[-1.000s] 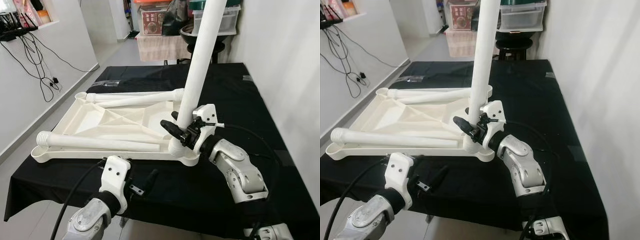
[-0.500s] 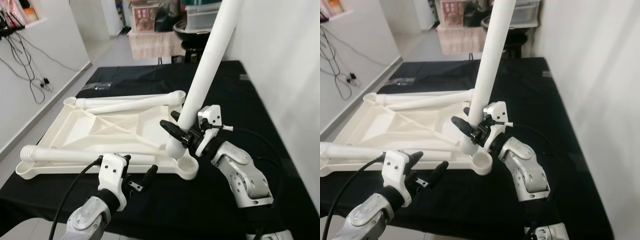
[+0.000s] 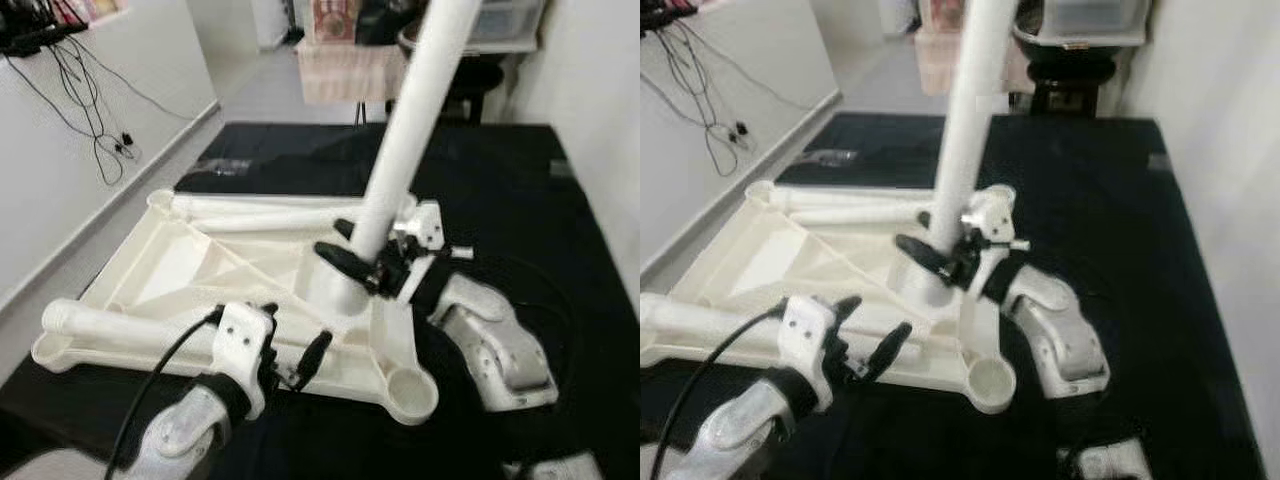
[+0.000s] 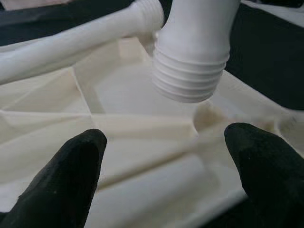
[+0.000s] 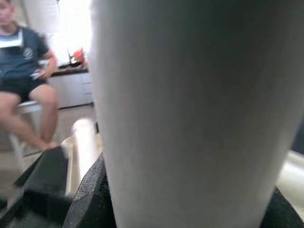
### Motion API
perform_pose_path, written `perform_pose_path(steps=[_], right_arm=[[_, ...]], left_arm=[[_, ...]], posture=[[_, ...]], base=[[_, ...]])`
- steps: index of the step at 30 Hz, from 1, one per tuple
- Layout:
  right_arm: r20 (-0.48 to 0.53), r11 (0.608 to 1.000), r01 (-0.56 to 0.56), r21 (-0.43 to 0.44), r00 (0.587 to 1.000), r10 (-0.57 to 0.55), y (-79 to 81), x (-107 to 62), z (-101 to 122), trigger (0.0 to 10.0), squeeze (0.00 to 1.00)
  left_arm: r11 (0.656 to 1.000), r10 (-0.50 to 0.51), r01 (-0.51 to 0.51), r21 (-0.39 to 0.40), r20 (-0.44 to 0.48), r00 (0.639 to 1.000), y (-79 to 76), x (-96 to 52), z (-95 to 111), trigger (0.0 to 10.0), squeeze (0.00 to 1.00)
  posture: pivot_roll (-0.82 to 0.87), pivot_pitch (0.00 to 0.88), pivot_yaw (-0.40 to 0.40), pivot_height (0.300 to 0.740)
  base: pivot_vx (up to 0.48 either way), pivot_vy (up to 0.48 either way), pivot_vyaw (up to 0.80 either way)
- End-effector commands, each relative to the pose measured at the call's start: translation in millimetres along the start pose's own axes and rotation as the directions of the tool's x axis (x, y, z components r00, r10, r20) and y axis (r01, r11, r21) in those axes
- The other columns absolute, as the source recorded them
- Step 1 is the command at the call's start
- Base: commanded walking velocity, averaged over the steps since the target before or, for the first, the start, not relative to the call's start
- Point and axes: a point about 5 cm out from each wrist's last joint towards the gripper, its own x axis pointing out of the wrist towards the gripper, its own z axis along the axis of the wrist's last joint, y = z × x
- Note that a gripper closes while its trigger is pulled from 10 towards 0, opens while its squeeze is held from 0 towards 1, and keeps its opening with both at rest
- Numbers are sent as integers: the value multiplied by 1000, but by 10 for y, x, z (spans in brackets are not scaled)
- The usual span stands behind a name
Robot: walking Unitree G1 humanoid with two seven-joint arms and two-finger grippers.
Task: Building children table
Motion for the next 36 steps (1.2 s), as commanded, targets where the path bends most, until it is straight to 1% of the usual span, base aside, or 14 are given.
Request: perform_pose_path(steps=[1, 4, 7, 10, 14, 16, 20, 26, 27, 28, 31, 33, 35, 36], right_arm=[[1, 1000, -9, 14, 1000, 9, 5, -40, -3, 10000, 0], [-15, 1000, -26, 2, 1000, 26, -2, -86, -2, 10000, 0], [-48, 1000, 6, -20, 999, -7, -86, -184, 6, 10000, 0], [-55, 1000, 13, -25, 998, -14, -100, -203, 9, 10000, 0], [-71, 998, 54, -35, 996, -57, -132, -251, -9, 10000, 0], [-71, 997, 63, -35, 995, -66, -136, -253, -14, 10000, 0], [-71, 997, 72, -27, 995, -74, -122, -243, -30, 10000, 0], [-74, 997, 75, -26, 994, -77, -110, -236, -41, 10000, 0], [-75, 997, 78, -26, 994, -80, -109, -234, -43, 10000, 0], [-75, 997, 78, -26, 994, -80, -109, -234, -43, 10000, 0], [-77, 994, 104, -30, 991, -106, -125, -228, -48, 10000, 0], [-77, 994, 104, -30, 991, -106, -125, -228, -48, 10000, 0], [-78, 989, 143, -40, 986, -146, -157, -222, -56, 10000, 0], [-78, 989, 143, -40, 986, -146, -157, -222, -56, 10000, 0]], left_arm=[[1000, -19, 19, 8, -14, 1000, -24, -21, -1, 10000, 0], [1000, -27, 28, 12, -25, 999, -32, -32, -8, 10000, 0], [1000, 1, -2, -4, -53, 999, 3, -49, -36, 10000, 0], [1000, 13, -13, -5, -61, 998, 15, -50, -42, 10000, 0], [999, 44, -45, -12, -69, 997, 54, -44, -51, 10000, 0], [998, 51, -53, -16, -71, 996, 63, -44, -55, 10000, 0], [997, 75, -77, -21, -78, 994, 102, -38, -59, 10000, 0], [996, 87, -89, -30, -70, 994, 121, -25, -42, 10000, 0], [994, 107, -109, -31, -59, 992, 142, -18, -30, 10000, 0], [994, 107, -109, -31, -59, 992, 142, -18, -30, 10000, 0], [987, 146, -148, -60, -31, 989, 200, 0, 1, 10000, 0], [987, 146, -148, -60, -31, 989, 200, 0, 1, 10000, 0], [985, 158, -159, -63, -18, 987, 222, 7, 16, 10000, 0], [985, 158, -159, -63, -18, 987, 222, 7, 16, 10000, 0]], posture=[[-9, 69, 73, 740], [-9, 71, 72, 740], [-13, 76, 72, 740], [-14, 76, 72, 740], [-15, 74, 74, 740], [-15, 74, 73, 740], [-14, 72, 73, 740], [-14, 70, 72, 740], [-16, 69, 72, 740], [-16, 69, 72, 740], [-21, 66, 72, 740], [-21, 66, 72, 740], [-21, 65, 72, 740], [-21, 65, 72, 740]], base=[[0, 0, 0], [0, 0, 0], [0, 0, 0], [0, 0, 0], [0, 0, 0], [0, 0, 0], [-284, 0, 0], [-450, 0, 0], [0, 0, 0], [0, 0, 0], [0, 0, 0], [0, 0, 0], [0, 0, 0], [0, 0, 0]])
